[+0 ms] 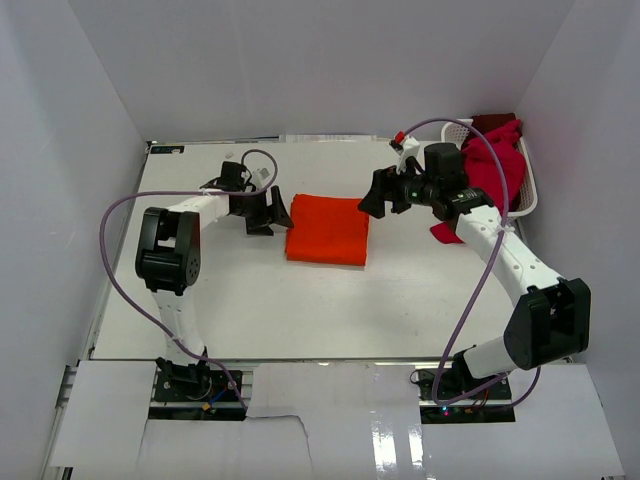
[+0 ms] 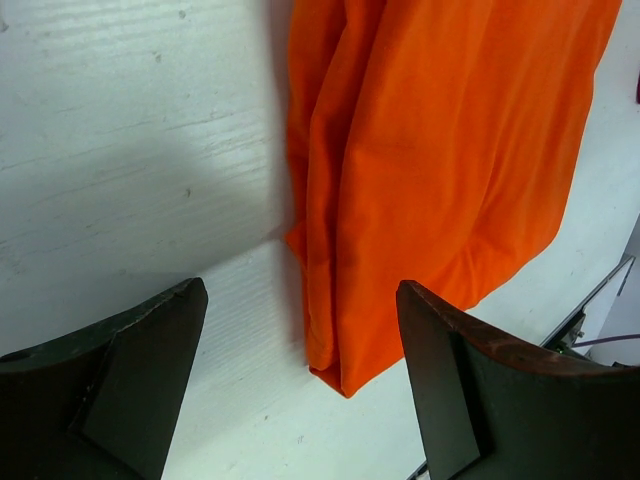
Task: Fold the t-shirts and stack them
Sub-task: Put the neatly folded tshirt into the corner of the board with the left arm
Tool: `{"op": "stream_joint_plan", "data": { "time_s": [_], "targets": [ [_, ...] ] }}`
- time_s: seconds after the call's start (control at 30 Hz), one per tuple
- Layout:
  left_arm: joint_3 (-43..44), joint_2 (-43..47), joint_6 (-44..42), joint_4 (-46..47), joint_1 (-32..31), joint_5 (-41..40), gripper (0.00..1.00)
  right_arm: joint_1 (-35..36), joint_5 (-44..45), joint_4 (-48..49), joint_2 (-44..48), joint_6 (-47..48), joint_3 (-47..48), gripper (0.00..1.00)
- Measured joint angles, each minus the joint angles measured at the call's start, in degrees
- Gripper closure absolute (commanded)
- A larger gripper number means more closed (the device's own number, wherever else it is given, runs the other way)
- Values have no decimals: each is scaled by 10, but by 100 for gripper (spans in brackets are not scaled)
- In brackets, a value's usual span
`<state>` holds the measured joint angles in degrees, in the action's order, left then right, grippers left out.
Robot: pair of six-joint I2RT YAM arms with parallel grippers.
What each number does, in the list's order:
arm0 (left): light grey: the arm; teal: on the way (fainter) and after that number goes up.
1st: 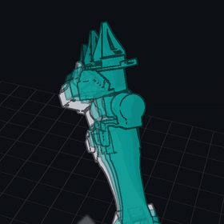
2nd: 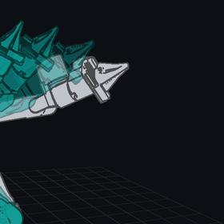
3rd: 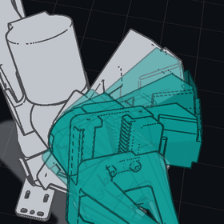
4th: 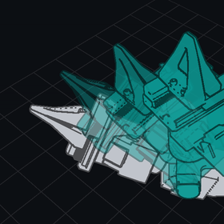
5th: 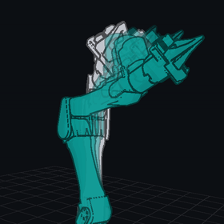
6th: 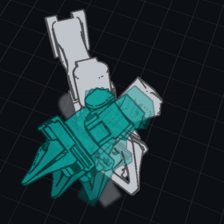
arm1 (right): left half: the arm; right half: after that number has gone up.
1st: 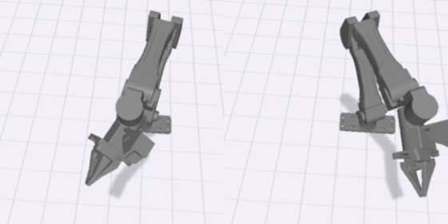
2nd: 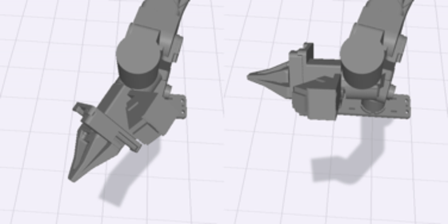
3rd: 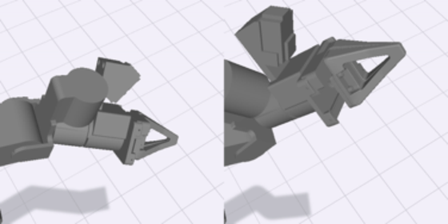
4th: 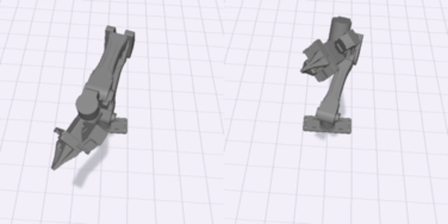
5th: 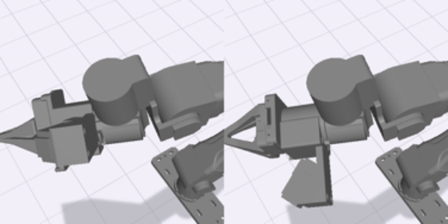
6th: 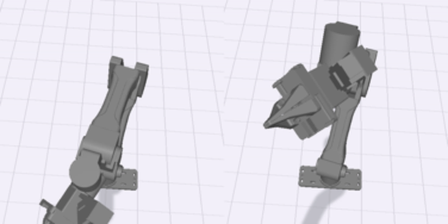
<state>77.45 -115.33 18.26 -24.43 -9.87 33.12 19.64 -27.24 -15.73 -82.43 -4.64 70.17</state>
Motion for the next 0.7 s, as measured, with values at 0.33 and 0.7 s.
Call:
{"op": "stream_joint_plan", "data": {
  "time_s": [0.33, 0.7],
  "targets": [
    [39, -29, 0, 0, -28, -2, 17, 0, -3, 8, 0, -9, -8, 15],
    [58, -58, 2, 7, -31, 23, 35, 0, -4, 9, 0, -9, -25, 15]
  ]
}}
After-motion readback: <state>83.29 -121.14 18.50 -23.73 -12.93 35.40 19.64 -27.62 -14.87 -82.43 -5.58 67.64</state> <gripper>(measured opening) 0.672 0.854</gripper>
